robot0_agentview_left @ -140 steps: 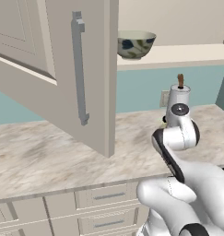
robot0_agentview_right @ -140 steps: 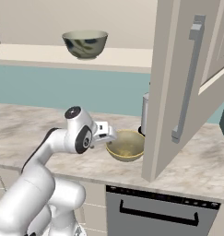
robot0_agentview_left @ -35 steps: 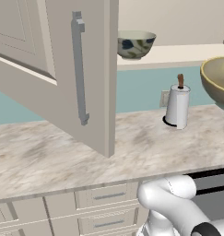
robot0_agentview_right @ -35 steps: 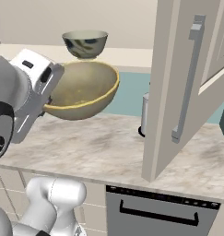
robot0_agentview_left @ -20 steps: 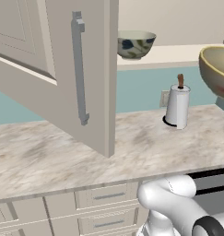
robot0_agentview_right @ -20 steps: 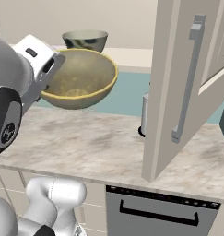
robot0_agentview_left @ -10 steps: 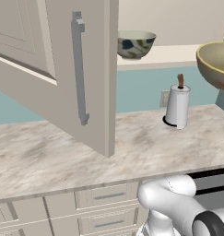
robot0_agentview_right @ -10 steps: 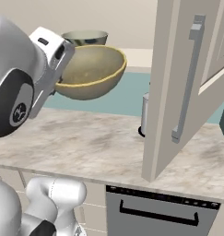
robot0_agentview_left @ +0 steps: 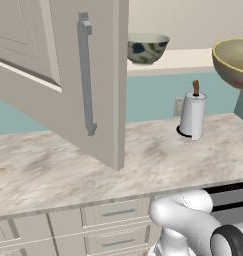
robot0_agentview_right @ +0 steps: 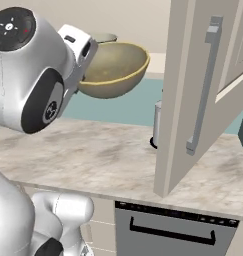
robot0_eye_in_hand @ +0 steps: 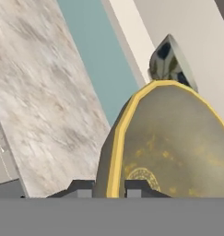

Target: Open the cabinet. Pick the bowls from the counter and place them in the cabinet. Then close the cabinet.

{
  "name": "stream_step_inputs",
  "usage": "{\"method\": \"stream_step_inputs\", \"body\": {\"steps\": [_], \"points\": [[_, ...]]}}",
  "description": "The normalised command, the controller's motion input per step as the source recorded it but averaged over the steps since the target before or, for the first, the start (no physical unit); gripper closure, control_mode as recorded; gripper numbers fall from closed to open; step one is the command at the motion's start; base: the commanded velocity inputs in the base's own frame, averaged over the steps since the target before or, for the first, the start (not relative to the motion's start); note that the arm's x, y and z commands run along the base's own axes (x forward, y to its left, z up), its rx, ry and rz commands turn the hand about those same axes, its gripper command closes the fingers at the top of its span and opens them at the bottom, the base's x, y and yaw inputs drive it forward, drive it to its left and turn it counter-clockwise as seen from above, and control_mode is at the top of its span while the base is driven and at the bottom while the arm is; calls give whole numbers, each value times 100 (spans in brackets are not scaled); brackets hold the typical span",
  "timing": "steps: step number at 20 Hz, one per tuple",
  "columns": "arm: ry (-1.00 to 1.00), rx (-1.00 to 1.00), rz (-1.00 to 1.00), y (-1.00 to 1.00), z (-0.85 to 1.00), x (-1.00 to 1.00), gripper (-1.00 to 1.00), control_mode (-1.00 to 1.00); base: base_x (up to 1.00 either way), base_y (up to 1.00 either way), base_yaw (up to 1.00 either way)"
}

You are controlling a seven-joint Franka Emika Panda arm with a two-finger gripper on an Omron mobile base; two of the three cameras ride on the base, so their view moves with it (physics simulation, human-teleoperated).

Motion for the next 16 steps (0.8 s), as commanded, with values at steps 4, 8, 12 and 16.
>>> {"method": "stream_step_inputs", "body": {"steps": [4,8,12,16], "points": [[-5,0,0,-3,1,67,100,-100,0,0,0],[-1,0,0,-9,16,63,100,-100,0,0,0],[0,0,0,-17,33,52,100,-100,0,0,0],[0,1,0,-17,29,58,100,-100,0,0,0]]}}
